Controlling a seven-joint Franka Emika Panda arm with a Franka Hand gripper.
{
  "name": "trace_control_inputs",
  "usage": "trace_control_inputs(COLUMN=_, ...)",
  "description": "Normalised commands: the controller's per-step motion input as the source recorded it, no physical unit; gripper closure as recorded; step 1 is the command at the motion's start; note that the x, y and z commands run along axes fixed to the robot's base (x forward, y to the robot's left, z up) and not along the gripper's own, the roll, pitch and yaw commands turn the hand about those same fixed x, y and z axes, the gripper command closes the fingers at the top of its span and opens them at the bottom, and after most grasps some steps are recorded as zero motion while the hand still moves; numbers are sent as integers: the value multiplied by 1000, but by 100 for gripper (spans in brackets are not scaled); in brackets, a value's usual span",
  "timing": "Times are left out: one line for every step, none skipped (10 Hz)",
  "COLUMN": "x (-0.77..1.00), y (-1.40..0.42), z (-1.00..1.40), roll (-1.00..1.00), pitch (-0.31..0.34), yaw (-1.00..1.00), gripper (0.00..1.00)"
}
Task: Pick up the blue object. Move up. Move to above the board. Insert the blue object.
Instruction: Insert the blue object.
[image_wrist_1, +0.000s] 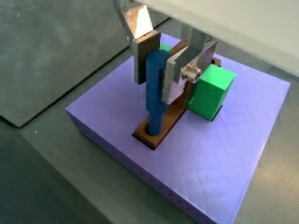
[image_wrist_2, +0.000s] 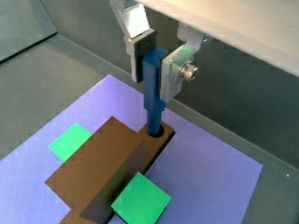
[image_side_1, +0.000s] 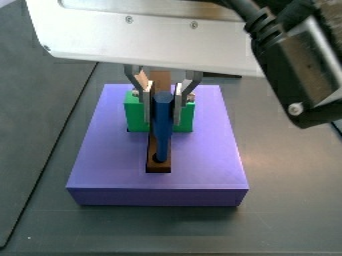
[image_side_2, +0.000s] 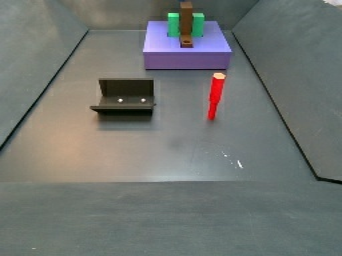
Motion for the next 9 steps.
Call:
trace_control_inputs(x=0, y=0, z=-129, roll=0, pitch=0, yaw=-114, gripper=100)
trace_control_inputs(x=0, y=0, z=-171, roll=4, pitch=0, yaw=-97, gripper=100)
trace_control_inputs(x=0, y=0, z=-157, roll=0, pitch=0, yaw=-77, gripper=100)
trace_control_inputs(x=0, y=0, z=-134, roll=0, pitch=0, yaw=-77, gripper=100)
trace_control_inputs(x=-54, y=0, z=-140, roll=-9, pitch=0, yaw=-114, gripper=100)
trace_control_inputs(x=0, y=0, z=-71, roll=-10, pitch=0, yaw=-111, gripper=100)
trace_control_inputs(x=0, y=0, z=-66, roll=-29, pitch=0, yaw=-71, gripper=100)
trace_control_inputs(x=0, y=0, z=-100, roll=-10, pitch=0, yaw=-46, gripper=100)
trace_control_inputs(x=0, y=0, z=-129, roll=-19, pitch=0, yaw=-46, gripper=100)
